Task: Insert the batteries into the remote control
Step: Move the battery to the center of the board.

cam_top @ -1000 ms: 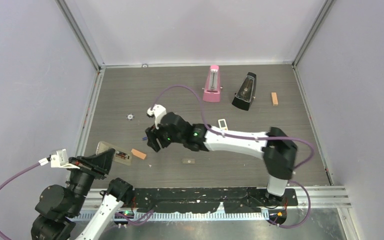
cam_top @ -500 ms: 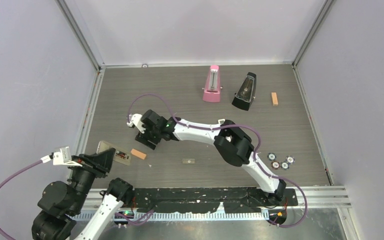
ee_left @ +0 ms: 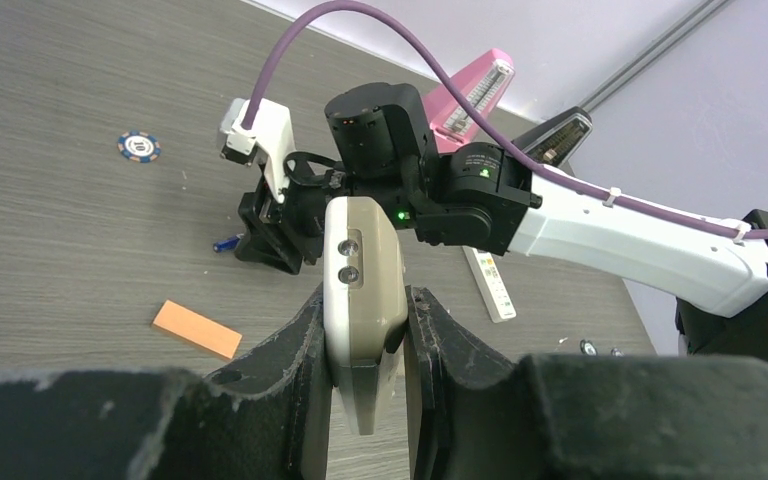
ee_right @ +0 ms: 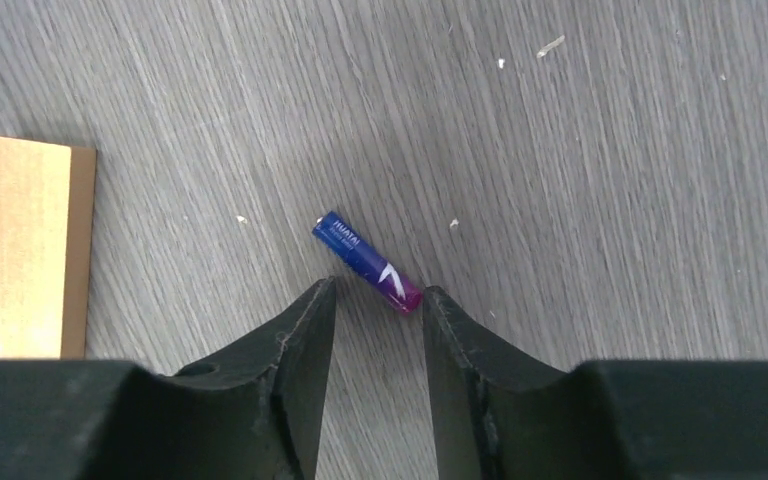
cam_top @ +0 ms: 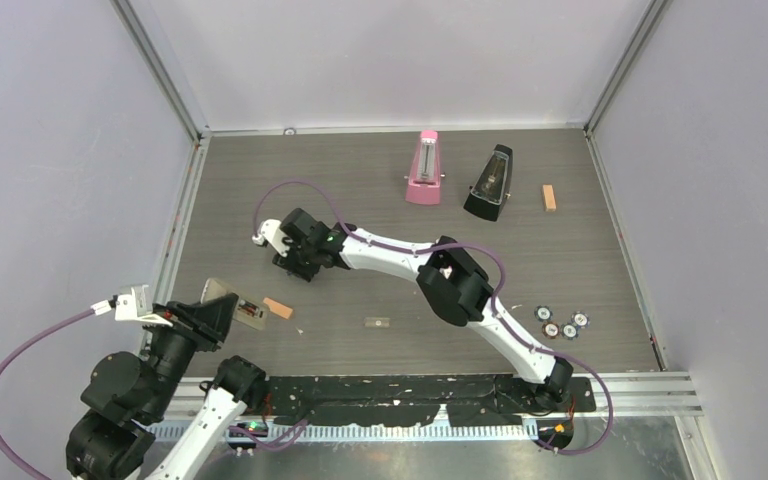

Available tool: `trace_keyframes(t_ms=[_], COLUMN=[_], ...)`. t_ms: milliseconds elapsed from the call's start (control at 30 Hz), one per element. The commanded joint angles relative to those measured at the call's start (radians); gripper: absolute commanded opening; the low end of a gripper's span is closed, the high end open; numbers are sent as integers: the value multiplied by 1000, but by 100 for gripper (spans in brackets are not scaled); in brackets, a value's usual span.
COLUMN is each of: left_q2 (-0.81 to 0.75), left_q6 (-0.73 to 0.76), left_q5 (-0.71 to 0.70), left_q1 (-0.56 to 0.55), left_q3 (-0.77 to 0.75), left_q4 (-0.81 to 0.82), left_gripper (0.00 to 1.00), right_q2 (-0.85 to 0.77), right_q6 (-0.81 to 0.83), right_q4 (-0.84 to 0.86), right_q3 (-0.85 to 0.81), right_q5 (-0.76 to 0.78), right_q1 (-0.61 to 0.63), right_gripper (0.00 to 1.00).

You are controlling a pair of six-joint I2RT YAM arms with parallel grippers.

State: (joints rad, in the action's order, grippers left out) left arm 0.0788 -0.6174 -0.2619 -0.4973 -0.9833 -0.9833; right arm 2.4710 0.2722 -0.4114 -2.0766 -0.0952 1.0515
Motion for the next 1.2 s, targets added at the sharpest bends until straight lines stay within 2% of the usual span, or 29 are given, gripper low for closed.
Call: trace_keyframes(t_ms=[0,100,167,300,433,633,833,1033,1167], left_q2=[26,26,26,31,32,34,51,87,111], left_q6=[13,11,10,8,9,5,0,-37,-92], left_q5=[24,28,29,44,45,65,149,321,445], left_q1=[-1,-1,-1,-1,-1,-1,-1,-1,-1], left_q3=[-3,1,5,12,12,22,36,98,170], left_q4=[75,77,80,83,78,84,109,185,269], left_gripper=[0,0,0,0,0,0,0,0,0], right_q2=[6,9,7,-20,-63,-162,-393,-659,-817], right_q6=[-19,-34,-48,-76,-94,-142,-270,-467,-524], right_q4=[-18,-17,-17,13,29,39,55,16,-27], right_q3=[-25,-21,-19,25,60,138,401,769,972], right_q5=[-11,-13,-5,2,4,53,181,308,333], right_q1=[-4,-4,-4,-4,-6,-8,-13,-12,-12], right_gripper=[40,33,21,9,6,5,5,5,6])
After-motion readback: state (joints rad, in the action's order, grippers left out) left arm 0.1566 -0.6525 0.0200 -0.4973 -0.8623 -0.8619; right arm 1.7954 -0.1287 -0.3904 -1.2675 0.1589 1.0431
